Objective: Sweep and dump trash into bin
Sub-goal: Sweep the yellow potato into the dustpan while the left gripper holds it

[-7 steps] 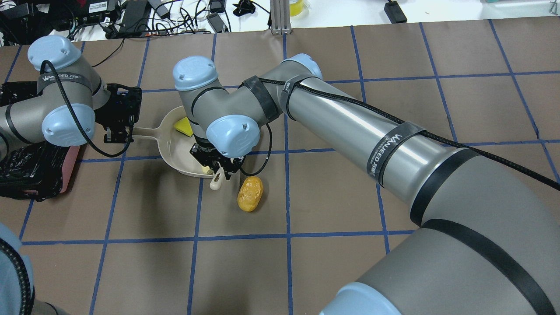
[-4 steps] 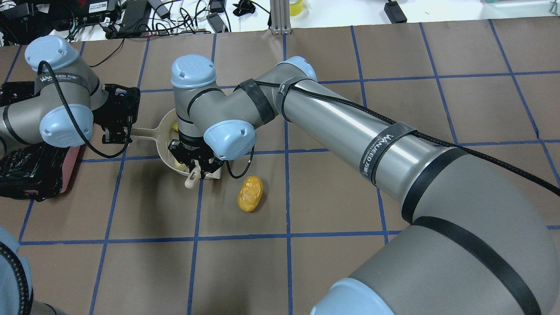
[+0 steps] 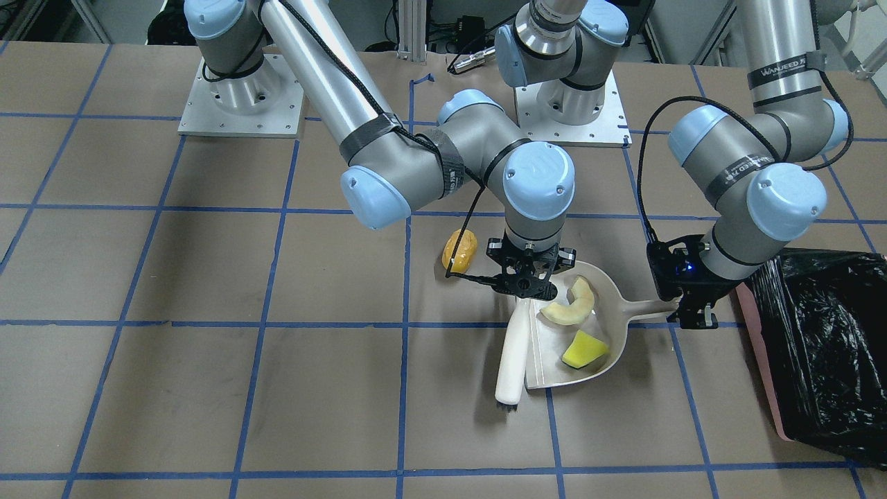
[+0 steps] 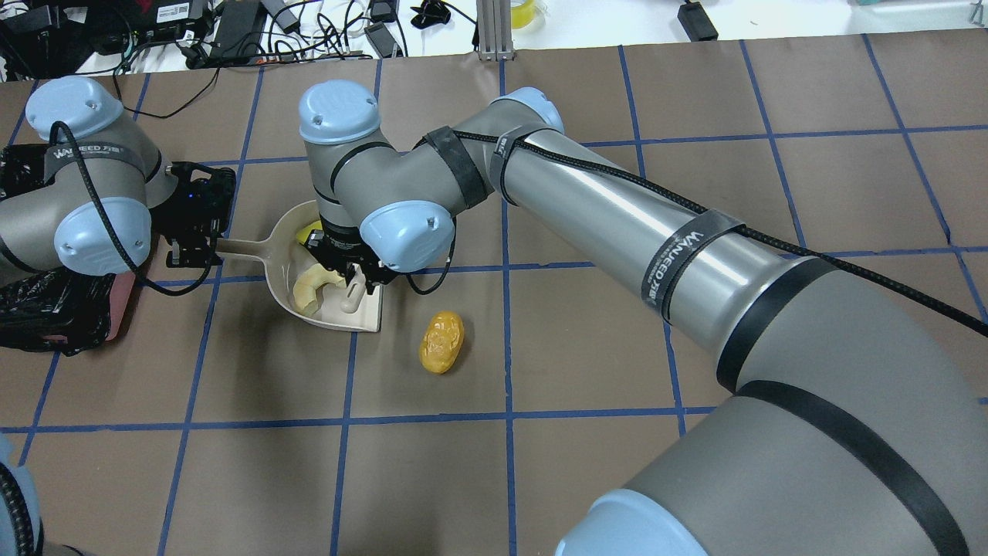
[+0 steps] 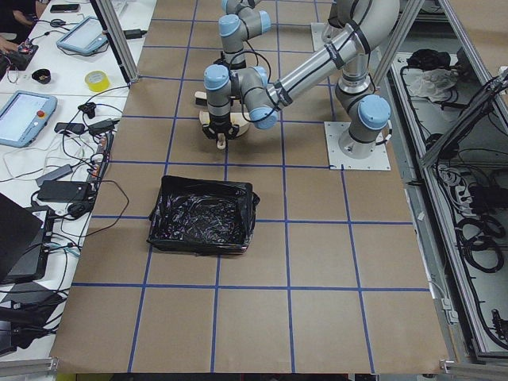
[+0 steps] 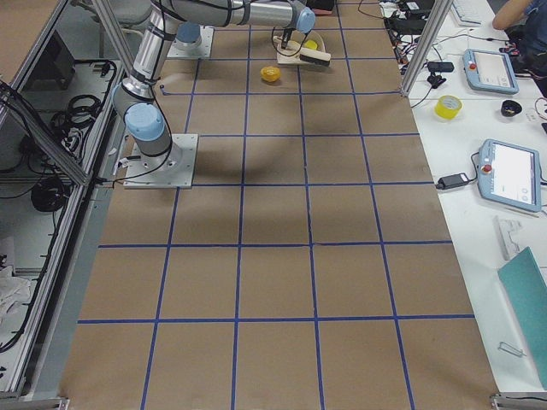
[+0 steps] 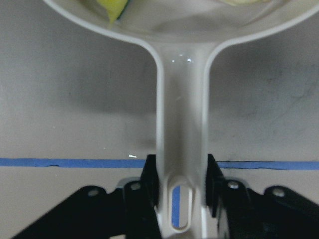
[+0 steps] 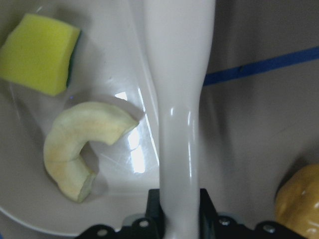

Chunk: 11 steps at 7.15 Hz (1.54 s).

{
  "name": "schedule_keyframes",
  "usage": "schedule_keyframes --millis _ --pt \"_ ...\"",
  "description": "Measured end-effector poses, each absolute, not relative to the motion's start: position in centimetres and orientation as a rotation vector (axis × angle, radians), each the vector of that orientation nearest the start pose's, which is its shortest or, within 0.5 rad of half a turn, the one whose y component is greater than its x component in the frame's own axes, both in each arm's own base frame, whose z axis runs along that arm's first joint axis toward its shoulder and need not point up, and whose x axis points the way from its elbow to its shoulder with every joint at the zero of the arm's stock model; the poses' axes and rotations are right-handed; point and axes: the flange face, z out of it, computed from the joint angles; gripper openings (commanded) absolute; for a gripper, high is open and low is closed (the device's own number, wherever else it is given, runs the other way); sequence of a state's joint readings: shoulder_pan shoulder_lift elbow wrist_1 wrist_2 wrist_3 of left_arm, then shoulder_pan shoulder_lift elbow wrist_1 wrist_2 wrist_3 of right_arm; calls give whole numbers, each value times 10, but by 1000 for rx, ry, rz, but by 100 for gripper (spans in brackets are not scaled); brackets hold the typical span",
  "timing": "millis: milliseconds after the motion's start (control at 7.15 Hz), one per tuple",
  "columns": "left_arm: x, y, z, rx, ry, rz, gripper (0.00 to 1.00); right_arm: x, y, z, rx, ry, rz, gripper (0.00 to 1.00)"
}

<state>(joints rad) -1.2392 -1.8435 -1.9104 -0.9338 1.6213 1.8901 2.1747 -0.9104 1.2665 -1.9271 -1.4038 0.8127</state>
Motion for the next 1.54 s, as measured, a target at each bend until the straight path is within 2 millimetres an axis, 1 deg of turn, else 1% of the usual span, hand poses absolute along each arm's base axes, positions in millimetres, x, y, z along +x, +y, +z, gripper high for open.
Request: schedule_keyframes --millis 140,280,420,560,699,839,979,1119,1259,1399,1539 --pt "54 -542 251 2179 2204 54 0 523 -514 277 244 3075 95 6" --pt "52 -534 255 2181 2201 55 0 506 -509 290 194 3146 93 4" --pt "47 -522 258 2184 2199 61 0 488 -500 301 180 3196 123 3" --pt "41 -507 258 2187 2200 73 0 466 -486 306 200 3225 164 2" --pt "35 -493 254 2189 2205 89 0 441 -464 306 255 3244 208 1" --pt "30 -481 249 2185 2210 95 0 418 -435 302 326 3258 250 1" --pt "27 -473 247 2180 2209 94 0 399 -406 293 376 3271 295 1" --pt "24 -468 245 2178 2209 95 0 389 -388 281 404 3277 331 1" --pt "22 -463 243 2179 2212 97 0 389 -378 271 417 3269 361 1" --pt "21 -461 242 2178 2214 99 0 399 -371 261 459 3240 387 1" --pt "21 -461 242 2179 2215 99 0 418 -364 247 521 3203 390 1"
